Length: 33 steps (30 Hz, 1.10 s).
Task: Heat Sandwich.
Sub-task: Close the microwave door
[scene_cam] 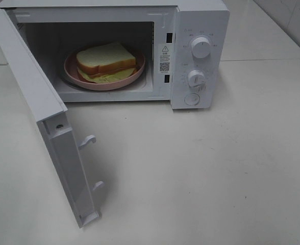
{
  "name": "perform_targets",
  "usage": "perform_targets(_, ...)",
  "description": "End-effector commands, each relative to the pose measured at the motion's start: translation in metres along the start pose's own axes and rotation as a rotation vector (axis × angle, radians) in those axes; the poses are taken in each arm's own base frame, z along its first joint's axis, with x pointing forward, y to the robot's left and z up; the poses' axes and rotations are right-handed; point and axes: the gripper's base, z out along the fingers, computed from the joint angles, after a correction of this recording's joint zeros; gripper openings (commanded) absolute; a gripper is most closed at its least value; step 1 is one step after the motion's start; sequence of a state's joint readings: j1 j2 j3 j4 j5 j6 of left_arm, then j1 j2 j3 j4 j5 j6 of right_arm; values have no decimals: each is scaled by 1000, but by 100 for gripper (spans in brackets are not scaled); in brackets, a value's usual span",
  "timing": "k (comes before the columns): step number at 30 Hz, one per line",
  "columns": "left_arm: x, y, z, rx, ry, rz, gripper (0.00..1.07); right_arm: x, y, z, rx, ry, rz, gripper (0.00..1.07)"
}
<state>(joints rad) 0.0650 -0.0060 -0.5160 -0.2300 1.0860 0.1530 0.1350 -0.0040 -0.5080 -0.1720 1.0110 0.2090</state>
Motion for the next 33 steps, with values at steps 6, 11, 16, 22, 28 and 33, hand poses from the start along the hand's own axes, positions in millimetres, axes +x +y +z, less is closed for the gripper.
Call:
perform_targets(6, 0, -3, -1, 18, -24, -11, 98, 2, -1, -3, 1, -30, 6, 76)
perform_targets(11, 0, -3, -1, 18, -24, -11, 98, 2, -1, -3, 1, -30, 6, 76)
perform_targets(16, -7, -2, -2, 16, -37, -13, 98, 2, -1, -3, 1, -30, 6, 76)
perform_targets(22, -24, 0, 2, 9, -78, -22, 91, 2, -1, -3, 0, -30, 6, 76)
perform_targets(28, -41, 7, 21, -8, -61, -46, 48, 2, -1, -3, 0, -30, 6, 76)
perform_targets(33, -50, 11, 37, -17, -27, -64, 20, 2, -1, -3, 0, -30, 6, 76)
